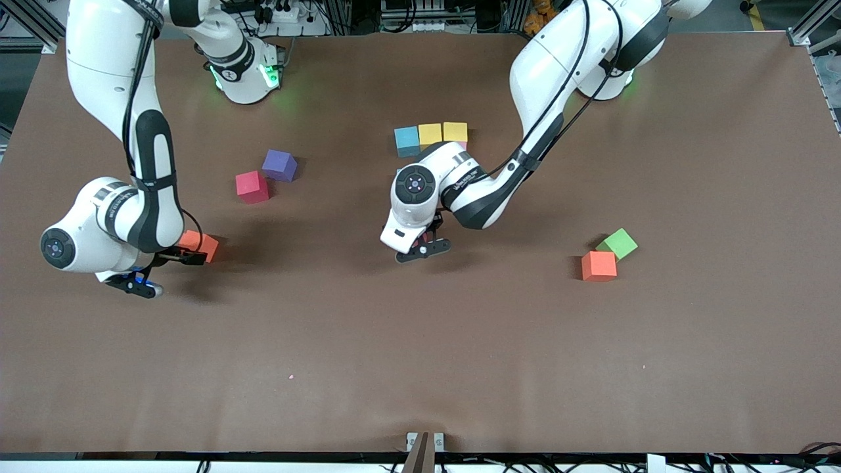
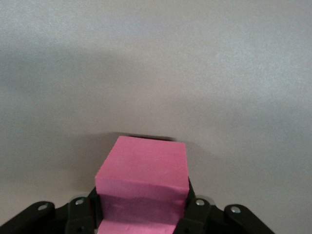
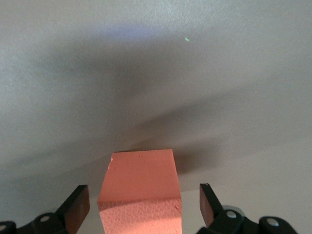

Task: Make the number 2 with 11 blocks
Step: 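Grasp the orange cube with the right gripper while the left gripper holds magenta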

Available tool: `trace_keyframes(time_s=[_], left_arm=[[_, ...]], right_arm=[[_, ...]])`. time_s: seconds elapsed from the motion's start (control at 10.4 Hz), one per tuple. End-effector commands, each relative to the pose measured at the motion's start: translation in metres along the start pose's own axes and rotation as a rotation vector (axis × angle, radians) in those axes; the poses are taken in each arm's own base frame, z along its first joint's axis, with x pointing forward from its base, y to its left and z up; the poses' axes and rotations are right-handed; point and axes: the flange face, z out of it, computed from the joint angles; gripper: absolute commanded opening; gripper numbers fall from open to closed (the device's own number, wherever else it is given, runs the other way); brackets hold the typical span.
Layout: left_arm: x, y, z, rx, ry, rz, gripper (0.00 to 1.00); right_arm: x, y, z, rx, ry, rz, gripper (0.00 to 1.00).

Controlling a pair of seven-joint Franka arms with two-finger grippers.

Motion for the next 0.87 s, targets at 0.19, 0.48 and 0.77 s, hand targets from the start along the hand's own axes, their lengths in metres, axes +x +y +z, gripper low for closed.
trace_keyframes(time_s=[0.19,0.48,0.77], left_arm=[[-0.0048,0.0011,0.0046,0.012,-0.035,0.046,0.46],[-0.0049,-0.0016,0.0063,0.030,-0.046,0.060,0.46],[-0.0066,-0.0009,0.0075,0.025,-0.059,0.053,0.47]], right_arm=[[-0.0177,-0.0093,0.0131,0.017,-0.031,-0.027,1.00],[-0.0197,-0.0071,0.0164,0.017,-0.035,-0.023,0.65],[-0.0187,-0.0092,0.0104,0.024,-0.024,-0.027,0.41]])
